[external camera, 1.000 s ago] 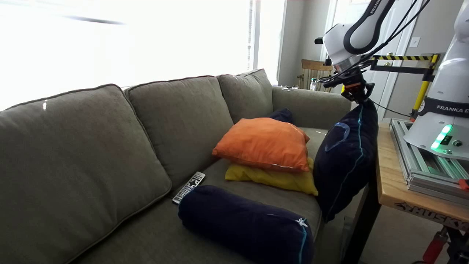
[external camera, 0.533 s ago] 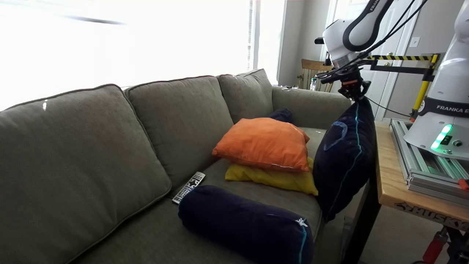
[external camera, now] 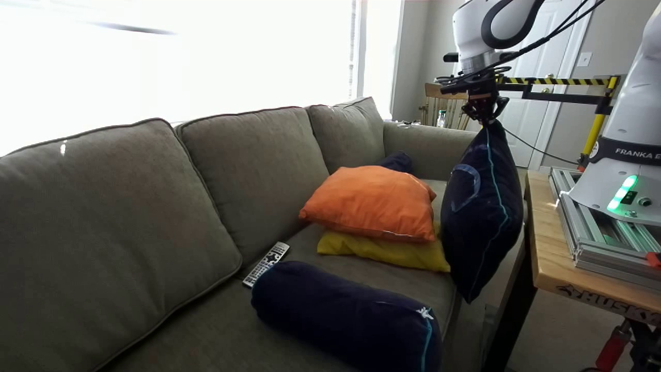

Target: Put the blue pillow on the orange pillow

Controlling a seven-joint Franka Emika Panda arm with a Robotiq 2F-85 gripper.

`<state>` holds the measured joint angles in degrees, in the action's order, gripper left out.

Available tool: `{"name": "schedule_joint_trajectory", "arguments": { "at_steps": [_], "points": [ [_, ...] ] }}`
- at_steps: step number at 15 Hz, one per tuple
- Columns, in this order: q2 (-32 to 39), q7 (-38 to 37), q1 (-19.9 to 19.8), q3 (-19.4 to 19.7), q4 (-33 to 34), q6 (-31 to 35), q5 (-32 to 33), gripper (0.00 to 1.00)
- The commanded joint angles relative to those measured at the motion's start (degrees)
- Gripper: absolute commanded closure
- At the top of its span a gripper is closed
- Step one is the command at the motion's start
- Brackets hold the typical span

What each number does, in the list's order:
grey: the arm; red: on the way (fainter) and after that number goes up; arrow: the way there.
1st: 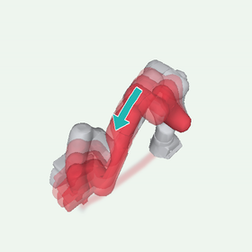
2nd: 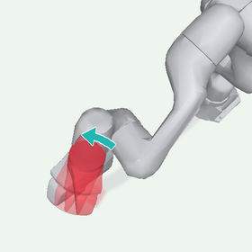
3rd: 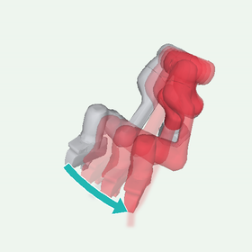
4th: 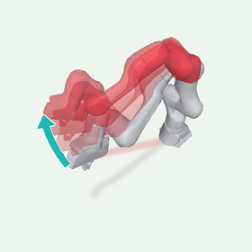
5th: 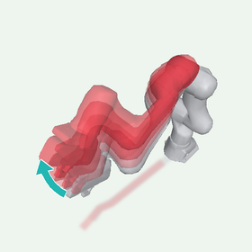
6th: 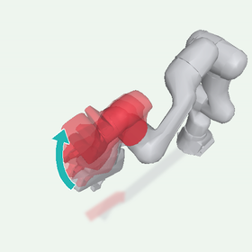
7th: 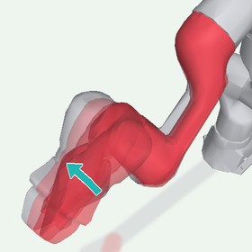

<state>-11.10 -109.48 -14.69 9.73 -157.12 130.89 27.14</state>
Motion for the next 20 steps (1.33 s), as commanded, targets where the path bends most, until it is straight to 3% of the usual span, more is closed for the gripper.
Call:
{"name": "schedule_joint_trajectory", "arguments": {
  "at_steps": [1, 12, 20],
  "points": [
    [-8.1, 4.7, 1.6, -2.5, 0.1, -4.8, -4.2, 0.98],
    [-22.3, 17.8, 4.2, -8.6, 7.0, -15.6, -9.8, 0.98],
    [-21.0, 18.3, 3.4, -10.8, 19.5, -18.7, -10.0, 0.98]
  ]
}}
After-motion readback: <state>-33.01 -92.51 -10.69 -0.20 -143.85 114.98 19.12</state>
